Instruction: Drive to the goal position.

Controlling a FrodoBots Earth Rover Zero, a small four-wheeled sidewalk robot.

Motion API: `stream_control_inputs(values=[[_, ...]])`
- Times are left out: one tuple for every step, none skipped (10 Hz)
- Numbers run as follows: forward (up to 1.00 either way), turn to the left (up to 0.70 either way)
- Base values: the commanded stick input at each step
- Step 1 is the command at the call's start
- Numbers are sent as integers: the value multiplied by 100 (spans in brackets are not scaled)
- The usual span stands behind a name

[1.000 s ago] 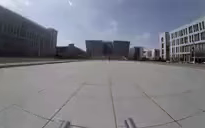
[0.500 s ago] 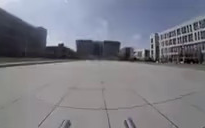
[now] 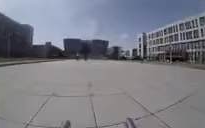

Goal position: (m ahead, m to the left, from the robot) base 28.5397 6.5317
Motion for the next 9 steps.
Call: stream_control_inputs(values=[[85, 0], [85, 0], [85, 0], [85, 0], [85, 0], [85, 0], [85, 0], [85, -14], [85, -34]])
